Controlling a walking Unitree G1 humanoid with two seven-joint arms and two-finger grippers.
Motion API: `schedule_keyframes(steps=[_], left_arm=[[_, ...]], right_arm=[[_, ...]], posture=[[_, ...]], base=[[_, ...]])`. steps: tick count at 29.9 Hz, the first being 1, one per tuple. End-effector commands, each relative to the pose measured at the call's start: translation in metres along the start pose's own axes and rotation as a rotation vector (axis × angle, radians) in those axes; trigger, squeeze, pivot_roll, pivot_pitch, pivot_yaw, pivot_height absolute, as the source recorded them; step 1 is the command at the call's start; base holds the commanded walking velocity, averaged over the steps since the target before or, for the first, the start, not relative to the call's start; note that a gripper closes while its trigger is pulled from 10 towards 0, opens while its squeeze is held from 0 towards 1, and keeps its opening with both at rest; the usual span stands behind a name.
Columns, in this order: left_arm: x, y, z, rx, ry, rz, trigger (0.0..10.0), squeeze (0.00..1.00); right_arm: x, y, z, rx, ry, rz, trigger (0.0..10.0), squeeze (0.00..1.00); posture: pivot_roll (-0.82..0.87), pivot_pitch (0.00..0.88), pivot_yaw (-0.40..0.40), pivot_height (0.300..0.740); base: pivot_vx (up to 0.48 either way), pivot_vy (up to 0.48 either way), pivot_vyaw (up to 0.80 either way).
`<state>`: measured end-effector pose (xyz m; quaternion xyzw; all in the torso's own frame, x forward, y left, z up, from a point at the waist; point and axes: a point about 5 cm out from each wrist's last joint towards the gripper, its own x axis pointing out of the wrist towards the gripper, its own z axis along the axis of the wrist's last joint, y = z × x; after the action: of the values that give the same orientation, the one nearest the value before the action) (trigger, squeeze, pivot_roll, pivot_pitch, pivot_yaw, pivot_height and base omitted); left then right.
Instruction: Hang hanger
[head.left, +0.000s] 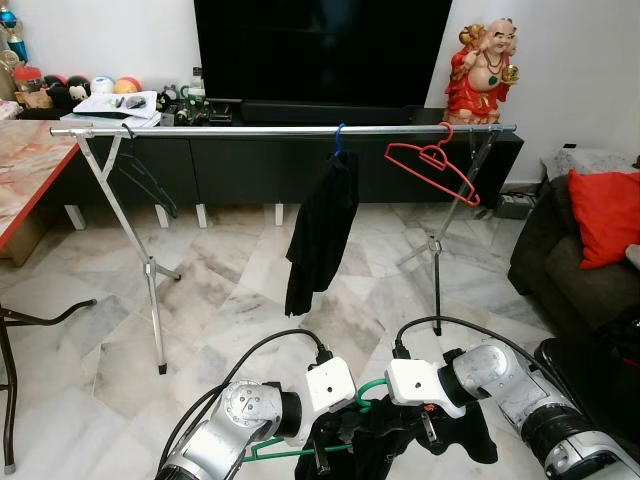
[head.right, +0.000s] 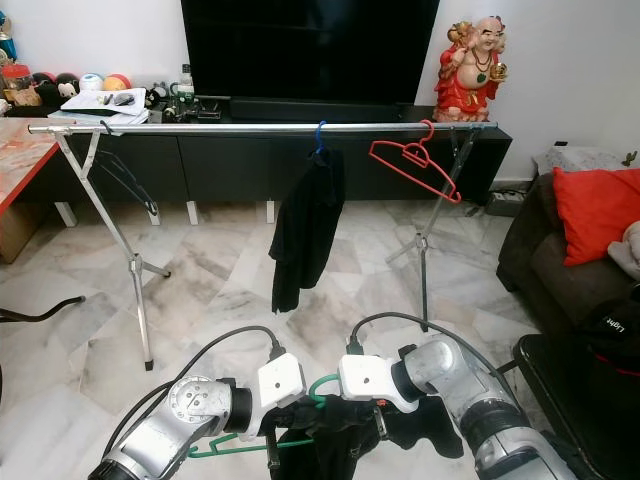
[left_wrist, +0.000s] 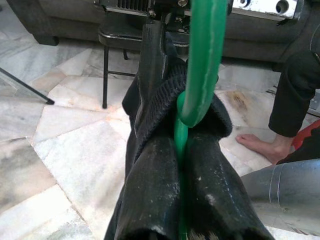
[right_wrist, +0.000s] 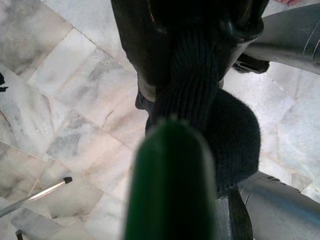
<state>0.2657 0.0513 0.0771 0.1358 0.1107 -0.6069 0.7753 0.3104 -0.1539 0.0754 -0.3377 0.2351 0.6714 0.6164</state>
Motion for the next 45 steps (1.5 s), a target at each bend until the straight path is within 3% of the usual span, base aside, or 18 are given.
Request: schedule_keyframes(steps=[1,11,12,13,14,26,34,43,44,45], left_arm=[[0.010,-0.001,0.028,0.079,-0.092,-0.040,10.0,0.00],[0.010,-0.002,0.027,0.088,-0.076,-0.049,10.0,0.00],[0.010,-0.003,0.027,0.083,-0.073,-0.058,10.0,0.53],[0.010,-0.003,0.027,0.080,-0.073,-0.063,10.0,0.53],[0.010,-0.003,0.027,0.077,-0.073,-0.066,10.0,1.00],[0.004,-0.003,0.017,0.086,-0.013,-0.080,10.0,1.00],[-0.022,0.011,0.003,0.090,0.087,-0.043,10.0,1.00],[-0.051,0.031,-0.010,0.054,0.119,0.118,10.0,1.00],[-0.056,0.035,-0.011,0.040,0.109,0.158,10.0,1.00],[-0.066,0.045,-0.015,0.020,0.087,0.267,10.0,1.00]], right_arm=[[0.009,0.003,0.002,-0.001,0.004,0.020,0.0,0.00],[0.012,0.004,0.002,0.001,-0.002,0.030,0.0,0.00],[0.012,0.005,0.002,0.001,-0.001,0.031,0.0,0.00],[0.012,0.005,0.002,0.001,0.000,0.031,0.0,0.00],[0.011,0.005,0.001,0.001,0.003,0.031,0.0,0.00],[0.006,0.002,-0.003,0.005,0.041,-0.002,0.0,0.00],[-0.001,0.001,-0.013,0.022,0.088,-0.059,0.0,0.00],[-0.014,-0.005,-0.018,0.027,0.122,-0.147,0.0,0.00],[-0.016,-0.007,-0.018,0.032,0.118,-0.167,0.0,0.00],[-0.022,-0.011,-0.019,0.032,0.122,-0.215,0.0,0.00]], posture=[[0.13,0.000,-0.088,0.740],[0.13,0.000,-0.085,0.740],[0.13,0.000,-0.085,0.740],[0.13,0.000,-0.085,0.740],[0.13,0.000,-0.086,0.740],[0.13,0.000,-0.087,0.740],[0.14,0.000,-0.084,0.740],[0.14,0.000,-0.085,0.740],[0.14,0.000,-0.085,0.740],[0.14,0.000,-0.087,0.740]], base=[[0.000,0.000,0.00],[0.000,0.000,0.00],[0.000,0.000,0.00],[0.000,0.000,0.00],[0.000,0.000,0.00],[0.000,0.000,0.00],[0.000,0.000,0.00],[0.000,0.000,0.00],[0.000,0.000,0.00],[0.000,0.000,0.00]])
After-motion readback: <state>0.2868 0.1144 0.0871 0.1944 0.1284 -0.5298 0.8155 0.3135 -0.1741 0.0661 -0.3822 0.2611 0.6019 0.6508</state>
